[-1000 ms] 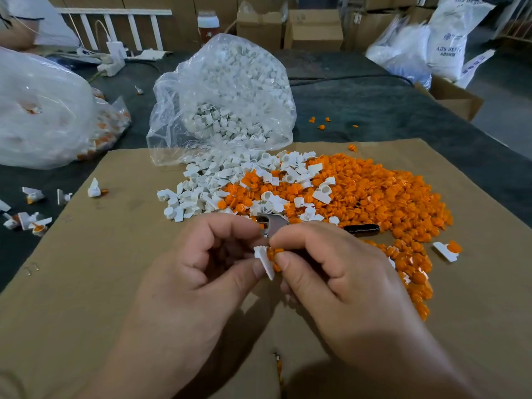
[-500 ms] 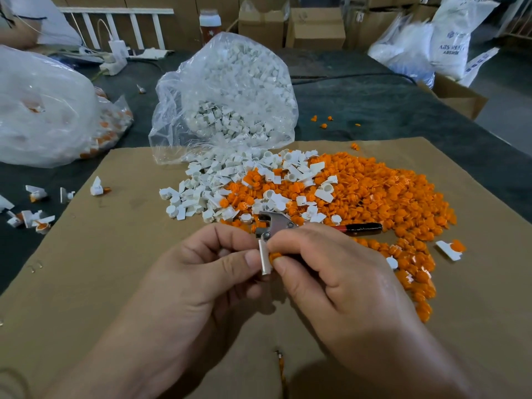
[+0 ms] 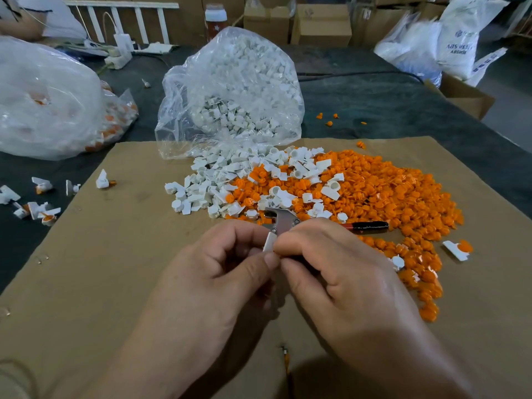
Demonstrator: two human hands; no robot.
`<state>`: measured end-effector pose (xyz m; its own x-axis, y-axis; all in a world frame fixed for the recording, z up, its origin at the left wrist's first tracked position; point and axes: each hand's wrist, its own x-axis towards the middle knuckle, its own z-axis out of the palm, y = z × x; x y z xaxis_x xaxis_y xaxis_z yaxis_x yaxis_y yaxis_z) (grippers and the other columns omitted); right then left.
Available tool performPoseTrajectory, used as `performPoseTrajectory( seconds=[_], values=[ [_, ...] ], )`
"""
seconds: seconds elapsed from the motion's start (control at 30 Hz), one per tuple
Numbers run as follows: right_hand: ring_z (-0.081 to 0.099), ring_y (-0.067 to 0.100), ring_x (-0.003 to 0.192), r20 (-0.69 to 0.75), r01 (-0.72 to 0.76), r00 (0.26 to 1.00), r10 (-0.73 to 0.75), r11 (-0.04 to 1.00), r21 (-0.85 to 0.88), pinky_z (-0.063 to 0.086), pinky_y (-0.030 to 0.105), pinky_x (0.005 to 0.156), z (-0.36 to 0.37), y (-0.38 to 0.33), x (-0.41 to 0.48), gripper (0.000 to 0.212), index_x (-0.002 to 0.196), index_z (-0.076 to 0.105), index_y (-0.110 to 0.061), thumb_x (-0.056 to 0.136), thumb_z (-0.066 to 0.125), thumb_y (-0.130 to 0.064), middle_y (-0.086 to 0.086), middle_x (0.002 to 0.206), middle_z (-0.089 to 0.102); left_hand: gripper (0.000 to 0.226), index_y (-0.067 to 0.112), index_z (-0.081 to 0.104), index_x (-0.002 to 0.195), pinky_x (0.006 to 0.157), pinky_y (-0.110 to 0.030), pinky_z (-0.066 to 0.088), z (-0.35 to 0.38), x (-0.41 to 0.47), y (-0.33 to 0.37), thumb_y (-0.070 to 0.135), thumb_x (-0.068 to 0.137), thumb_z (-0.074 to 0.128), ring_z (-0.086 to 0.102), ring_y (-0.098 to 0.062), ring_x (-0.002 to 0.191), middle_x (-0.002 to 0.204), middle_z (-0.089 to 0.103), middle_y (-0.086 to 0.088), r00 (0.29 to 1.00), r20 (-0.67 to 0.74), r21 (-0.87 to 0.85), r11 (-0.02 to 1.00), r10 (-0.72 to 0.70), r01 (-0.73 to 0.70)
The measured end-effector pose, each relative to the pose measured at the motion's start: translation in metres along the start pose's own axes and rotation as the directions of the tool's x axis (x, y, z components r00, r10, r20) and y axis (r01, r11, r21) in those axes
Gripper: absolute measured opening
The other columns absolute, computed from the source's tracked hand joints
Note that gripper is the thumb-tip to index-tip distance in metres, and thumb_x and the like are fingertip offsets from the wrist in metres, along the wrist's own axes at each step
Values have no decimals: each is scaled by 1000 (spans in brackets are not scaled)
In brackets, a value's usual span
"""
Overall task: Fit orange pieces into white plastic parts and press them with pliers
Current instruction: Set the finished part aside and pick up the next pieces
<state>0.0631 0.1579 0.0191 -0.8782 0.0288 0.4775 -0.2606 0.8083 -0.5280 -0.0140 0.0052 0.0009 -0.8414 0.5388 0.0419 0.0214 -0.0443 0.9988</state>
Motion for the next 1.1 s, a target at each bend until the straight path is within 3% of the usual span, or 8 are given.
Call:
performPoseTrajectory(
  seconds=[0.13, 0.27, 0.4, 0.53, 0.67, 0.7, 0.9, 1.1],
  values=[
    [61, 6, 86, 2, -139, 990, 141, 974, 181, 48, 14, 66, -1, 0, -1, 11, 100, 60, -39, 90, 58, -41, -14, 93, 59, 16, 26, 76, 89, 54, -27, 54, -1, 1, 2, 29, 73, 72, 65, -19, 56, 64, 68, -8, 1000, -25, -22, 1000, 17, -17],
    [69, 11, 75, 220, -399, 917, 333, 759, 515, 59, 28, 62, -2, 3, -2, 26, 108, 59, -45, 82, 61, -46, -8, 87, 70, 10, 26, 76, 85, 53, -23, 53, -2, 0, 4, 25, 77, 69, 66, -16, 58, 65, 69, -6, 998, -11, -15, 998, 54, -54],
    [71, 18, 71, 240, -396, 918, 316, 689, 607, 61, 46, 63, -3, 5, 2, 19, 102, 65, -40, 86, 62, -31, -1, 80, 73, 13, 28, 75, 88, 54, -24, 53, -3, -1, 6, 32, 76, 73, 68, -14, 61, 68, 71, -4, 992, 40, 55, 991, 119, -122],
    [71, 17, 71, 208, -354, 935, 289, 699, 622, 61, 44, 63, -4, 5, 2, 18, 100, 69, -35, 87, 64, -24, -1, 83, 73, 18, 30, 73, 89, 57, -19, 53, -2, -3, 7, 38, 74, 69, 70, -12, 63, 72, 74, -3, 988, 54, 75, 986, 142, -146],
    [71, 14, 72, 193, -346, 937, 291, 706, 618, 61, 37, 63, -3, 7, 2, 18, 98, 69, -35, 84, 66, -24, -5, 85, 72, 25, 35, 69, 97, 64, -51, 57, -3, -6, 5, 47, 75, 68, 71, -25, 72, 79, 75, -3, 986, 54, 211, 964, 155, -163],
    [72, 14, 72, 194, -348, 936, 293, 703, 620, 61, 35, 62, -3, 7, 2, 18, 98, 69, -35, 84, 66, -24, -6, 85, 72, 25, 36, 69, 97, 65, -52, 57, -3, -7, 6, 48, 75, 66, 71, -24, 72, 79, 75, -1, 984, 54, 245, 953, 172, -180],
    [71, 18, 70, 198, -339, 939, 280, 667, 664, 59, 31, 61, -2, 4, 3, 18, 95, 68, -34, 84, 64, -20, -1, 83, 72, 20, 37, 68, 90, 54, -8, 46, 2, -9, 12, 44, 72, 62, 63, 1, 61, 71, 73, 11, 972, 38, 315, 921, 231, -231],
    [70, 20, 65, 186, -331, 939, 288, 619, 712, 56, 26, 58, -1, 4, 3, 15, 85, 67, -29, 82, 65, -15, 4, 77, 72, 18, 35, 69, 85, 53, -10, 47, 2, -9, 14, 42, 69, 64, 67, -4, 60, 70, 74, 2, 982, 66, 218, 958, 176, -186]
  ],
)
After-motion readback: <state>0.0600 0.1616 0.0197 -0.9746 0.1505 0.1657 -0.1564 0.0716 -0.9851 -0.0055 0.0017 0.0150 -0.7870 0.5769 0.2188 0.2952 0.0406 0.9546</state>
